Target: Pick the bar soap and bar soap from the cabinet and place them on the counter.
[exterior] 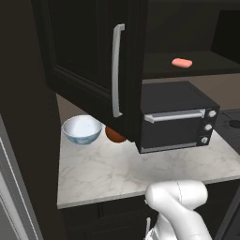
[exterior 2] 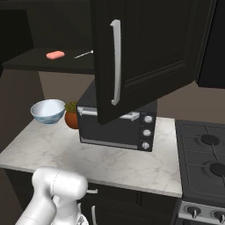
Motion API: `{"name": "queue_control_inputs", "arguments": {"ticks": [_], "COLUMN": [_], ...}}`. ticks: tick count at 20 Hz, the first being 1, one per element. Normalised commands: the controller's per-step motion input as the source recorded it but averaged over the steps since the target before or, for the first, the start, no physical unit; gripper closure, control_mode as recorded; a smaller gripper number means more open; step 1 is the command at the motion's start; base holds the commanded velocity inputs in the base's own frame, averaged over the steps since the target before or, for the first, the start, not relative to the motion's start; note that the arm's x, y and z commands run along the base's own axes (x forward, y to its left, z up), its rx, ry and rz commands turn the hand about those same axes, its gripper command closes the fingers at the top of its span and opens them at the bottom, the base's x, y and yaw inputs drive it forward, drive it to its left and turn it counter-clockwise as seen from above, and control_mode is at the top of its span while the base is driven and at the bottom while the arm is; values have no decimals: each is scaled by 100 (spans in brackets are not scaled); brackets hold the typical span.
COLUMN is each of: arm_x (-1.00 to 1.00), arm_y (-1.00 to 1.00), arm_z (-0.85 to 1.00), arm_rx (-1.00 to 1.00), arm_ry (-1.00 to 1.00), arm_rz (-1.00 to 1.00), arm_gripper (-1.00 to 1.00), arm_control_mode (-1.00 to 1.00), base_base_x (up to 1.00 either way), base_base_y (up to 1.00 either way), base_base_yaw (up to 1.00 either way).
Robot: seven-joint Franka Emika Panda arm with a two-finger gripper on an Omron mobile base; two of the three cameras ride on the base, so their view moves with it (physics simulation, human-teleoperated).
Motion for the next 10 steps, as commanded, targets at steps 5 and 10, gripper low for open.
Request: {"name": "queue_control_inputs", "arguments": {"ticks": [5, 10], "arm_x": [18, 30], "arm_y": [-25, -5], "arm_z": [0, 0], "arm_rx": [34, 32], "arm_ry": [0, 0], "arm_rz": [19, 20], "arm_gripper": [-100, -100], "arm_control_mode": [-100, -100], "base_base_x": [0, 0], "base_base_y": [0, 0], "base_base_yaw": [0, 0]}}
